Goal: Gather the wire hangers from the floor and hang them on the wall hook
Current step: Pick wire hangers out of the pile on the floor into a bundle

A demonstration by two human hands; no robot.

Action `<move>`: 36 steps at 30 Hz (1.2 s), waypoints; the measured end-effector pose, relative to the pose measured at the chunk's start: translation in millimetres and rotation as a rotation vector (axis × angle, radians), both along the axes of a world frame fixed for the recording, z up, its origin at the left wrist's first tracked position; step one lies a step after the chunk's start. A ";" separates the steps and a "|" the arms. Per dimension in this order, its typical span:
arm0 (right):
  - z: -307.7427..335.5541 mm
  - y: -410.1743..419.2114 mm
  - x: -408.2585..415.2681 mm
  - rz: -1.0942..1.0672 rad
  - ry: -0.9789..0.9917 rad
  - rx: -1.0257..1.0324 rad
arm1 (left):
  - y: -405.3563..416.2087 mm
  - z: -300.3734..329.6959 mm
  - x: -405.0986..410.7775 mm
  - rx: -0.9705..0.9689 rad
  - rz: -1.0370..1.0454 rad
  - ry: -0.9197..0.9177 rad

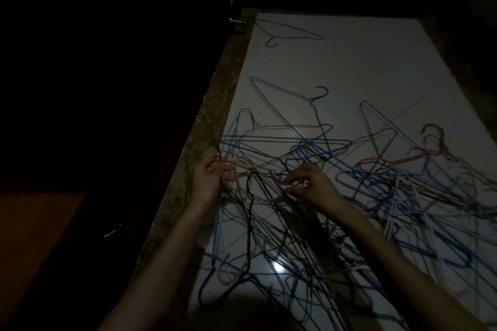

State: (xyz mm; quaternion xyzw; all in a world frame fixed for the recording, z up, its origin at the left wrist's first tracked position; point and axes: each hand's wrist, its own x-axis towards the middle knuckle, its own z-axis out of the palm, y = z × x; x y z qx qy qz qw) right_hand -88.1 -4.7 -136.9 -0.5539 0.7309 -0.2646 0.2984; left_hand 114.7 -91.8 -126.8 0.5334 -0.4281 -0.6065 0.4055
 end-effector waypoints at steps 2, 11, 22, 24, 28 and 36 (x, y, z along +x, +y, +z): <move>0.1 -1.4 3.8 0.037 0.087 -0.017 | -3.2 -0.4 11.4 -0.003 0.071 -0.010; -12.9 -22.2 57.3 0.130 0.221 -0.084 | -19.1 -9.1 71.3 -0.148 0.130 -0.364; -44.1 -46.1 138.5 0.389 0.144 -0.029 | -10.8 10.7 109.1 -0.168 0.178 -0.356; -50.5 -46.1 139.2 0.428 0.248 0.056 | -7.6 9.9 110.3 -0.148 0.148 -0.321; -51.1 -41.0 129.5 0.392 0.248 0.048 | -5.0 14.0 102.9 -0.151 0.057 -0.232; -1.8 -55.7 83.9 0.253 0.103 -0.302 | -14.3 44.1 64.2 -0.241 -0.041 -0.131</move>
